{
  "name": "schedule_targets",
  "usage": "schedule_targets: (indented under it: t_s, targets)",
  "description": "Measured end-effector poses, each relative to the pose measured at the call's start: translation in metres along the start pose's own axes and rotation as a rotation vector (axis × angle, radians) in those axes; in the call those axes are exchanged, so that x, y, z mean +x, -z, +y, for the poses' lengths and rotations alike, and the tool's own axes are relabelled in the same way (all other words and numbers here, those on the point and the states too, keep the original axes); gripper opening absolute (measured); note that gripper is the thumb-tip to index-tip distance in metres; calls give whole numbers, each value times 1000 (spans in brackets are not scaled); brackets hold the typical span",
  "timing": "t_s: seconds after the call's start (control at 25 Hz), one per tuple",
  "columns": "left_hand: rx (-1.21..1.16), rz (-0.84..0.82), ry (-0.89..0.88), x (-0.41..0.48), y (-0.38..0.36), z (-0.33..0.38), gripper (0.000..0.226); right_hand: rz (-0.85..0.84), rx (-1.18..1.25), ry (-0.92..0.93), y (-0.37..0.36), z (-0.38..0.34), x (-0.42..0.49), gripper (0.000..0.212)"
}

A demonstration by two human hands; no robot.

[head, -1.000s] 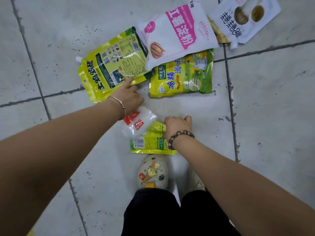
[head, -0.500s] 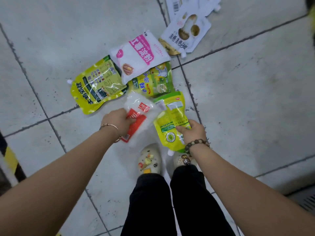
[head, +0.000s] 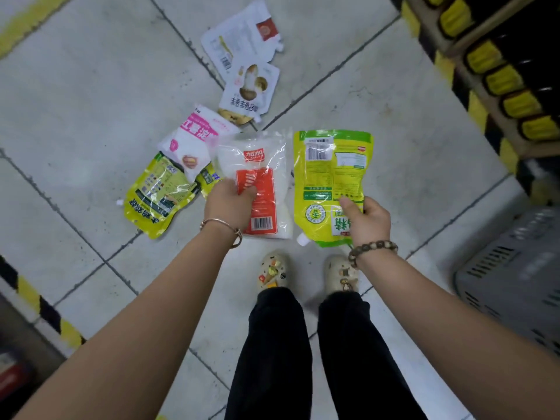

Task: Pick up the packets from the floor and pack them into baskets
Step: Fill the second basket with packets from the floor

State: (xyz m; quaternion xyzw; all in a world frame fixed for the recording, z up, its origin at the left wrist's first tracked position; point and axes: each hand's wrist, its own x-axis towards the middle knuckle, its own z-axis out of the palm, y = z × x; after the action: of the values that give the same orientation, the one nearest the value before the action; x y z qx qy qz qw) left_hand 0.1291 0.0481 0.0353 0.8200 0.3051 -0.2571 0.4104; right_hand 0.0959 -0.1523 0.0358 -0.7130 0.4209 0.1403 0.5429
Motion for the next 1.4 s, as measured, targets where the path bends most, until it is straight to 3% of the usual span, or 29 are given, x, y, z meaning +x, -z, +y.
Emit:
schedule_targets:
  t_s: [0.36, 0.6, 0.88, 1.04, 1.24, 1.4]
  targets:
    - [-38, -101, -113, -106, -88, 86, 16, 282, 255, 29, 154, -11, -11, 27]
    - [-56, -212, -192, -207, -199, 131, 13, 630, 310, -13, 305, 49, -12, 34]
    - [148, -429, -391, -329, -332, 167, 17, 913, 291, -50, 471, 111, -59, 19]
    - [222, -516, -472, -381, -406, 186, 12, 1048, 352, -116, 542, 158, -55, 47]
    - [424, -542, -558, -396, -489, 180, 22, 1074, 330, -267, 585, 209, -36, 51]
    - [490, -481, -521, -390, -513, 169, 23, 858, 168, -442, 588, 234, -23, 27]
